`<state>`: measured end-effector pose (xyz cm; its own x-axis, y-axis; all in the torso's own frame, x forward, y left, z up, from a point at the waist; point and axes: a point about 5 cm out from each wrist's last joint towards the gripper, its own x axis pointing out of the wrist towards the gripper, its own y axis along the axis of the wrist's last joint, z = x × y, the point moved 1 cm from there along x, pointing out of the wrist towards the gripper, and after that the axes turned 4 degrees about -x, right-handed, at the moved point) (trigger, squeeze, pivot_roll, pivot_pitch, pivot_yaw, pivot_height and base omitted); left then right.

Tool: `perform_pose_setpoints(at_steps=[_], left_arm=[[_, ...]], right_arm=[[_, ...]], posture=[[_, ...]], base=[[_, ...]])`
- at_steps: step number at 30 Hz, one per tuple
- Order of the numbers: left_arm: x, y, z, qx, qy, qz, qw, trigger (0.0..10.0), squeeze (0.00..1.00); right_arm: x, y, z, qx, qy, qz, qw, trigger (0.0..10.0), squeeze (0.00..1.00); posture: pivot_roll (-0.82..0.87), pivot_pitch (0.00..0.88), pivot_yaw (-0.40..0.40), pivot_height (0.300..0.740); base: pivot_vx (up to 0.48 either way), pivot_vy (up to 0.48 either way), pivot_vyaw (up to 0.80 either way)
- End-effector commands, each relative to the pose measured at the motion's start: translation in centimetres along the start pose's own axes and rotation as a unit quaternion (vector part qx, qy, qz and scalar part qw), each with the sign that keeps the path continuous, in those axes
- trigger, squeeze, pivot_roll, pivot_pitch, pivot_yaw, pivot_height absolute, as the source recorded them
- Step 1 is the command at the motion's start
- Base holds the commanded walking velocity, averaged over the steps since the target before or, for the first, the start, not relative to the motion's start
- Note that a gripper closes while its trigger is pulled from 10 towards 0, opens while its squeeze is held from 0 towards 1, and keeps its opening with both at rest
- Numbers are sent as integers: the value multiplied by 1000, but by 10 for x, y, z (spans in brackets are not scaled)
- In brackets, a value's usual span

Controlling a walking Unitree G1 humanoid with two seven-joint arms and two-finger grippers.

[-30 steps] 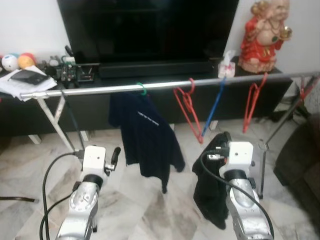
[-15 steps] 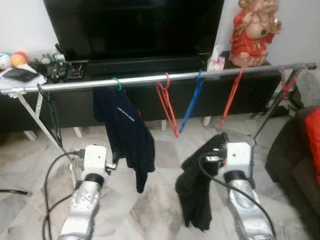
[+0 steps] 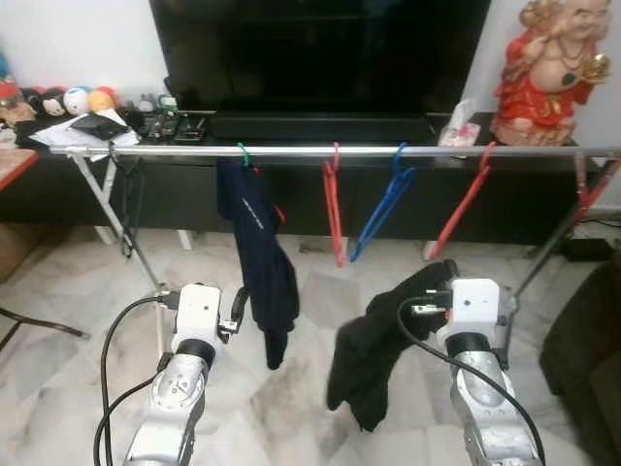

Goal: Hang hanger

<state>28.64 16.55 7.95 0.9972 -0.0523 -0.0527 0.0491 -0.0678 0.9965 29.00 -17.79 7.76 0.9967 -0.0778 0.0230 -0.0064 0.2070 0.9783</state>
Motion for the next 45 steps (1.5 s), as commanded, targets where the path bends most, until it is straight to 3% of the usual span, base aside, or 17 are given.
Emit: perform_pose_setpoints(at_steps=[1, 7, 18, 25, 28, 33, 37, 41, 45], left_arm=[[1, 4, -3, 7, 4, 6, 1000, 10000, 0], [1, 4, -2, 6, 2, 7, 1000, 10000, 0], [0, 4, -3, 5, 3, 7, 1000, 10000, 0], [1, 4, -4, -6, 5, 7, 1000, 10000, 0], [1, 5, -3, -7, 2, 9, 1000, 10000, 0], [3, 12, -4, -14, 4, 23, 1000, 10000, 0], [5, 14, -6, -16, 10, 29, 999, 10000, 0], [5, 17, -7, -18, 13, 35, 999, 10000, 0], [6, 20, -8, -20, 14, 43, 999, 10000, 0]], right_arm=[[3, 8, -1, 4, -1, 17, 1000, 10000, 0], [1, -2, 0, 0, -5, 1, 1000, 10000, 0], [-8, -34, 4, 21, -30, -65, 997, 10000, 0], [-14, -61, 2, 10, -23, -120, 992, 10000, 0], [-20, -81, 3, 53, -36, -171, 983, 10000, 0], [-28, -101, 5, 38, -20, -223, 974, 10000, 0], [-34, -114, 9, 58, -28, -262, 963, 10000, 0], [-33, -114, 10, 52, -28, -262, 963, 10000, 0], [-25, -105, 10, 55, -35, -224, 972, 10000, 0]], posture=[[-78, 0, -19, 740], [-78, 0, -19, 740], [-82, 0, -23, 740], [-82, 0, -20, 740], [-83, 0, -15, 740], [-81, 0, -15, 740], [-79, 0, -15, 740], [-79, 0, -15, 740], [-77, 0, -12, 740]], base=[[0, -270, 0], [0, -271, 0], [0, -273, 0], [0, -36, 0], [0, 0, 0], [0, 0, 0], [0, 0, 0], [0, 0, 0], [0, 0, 0]])
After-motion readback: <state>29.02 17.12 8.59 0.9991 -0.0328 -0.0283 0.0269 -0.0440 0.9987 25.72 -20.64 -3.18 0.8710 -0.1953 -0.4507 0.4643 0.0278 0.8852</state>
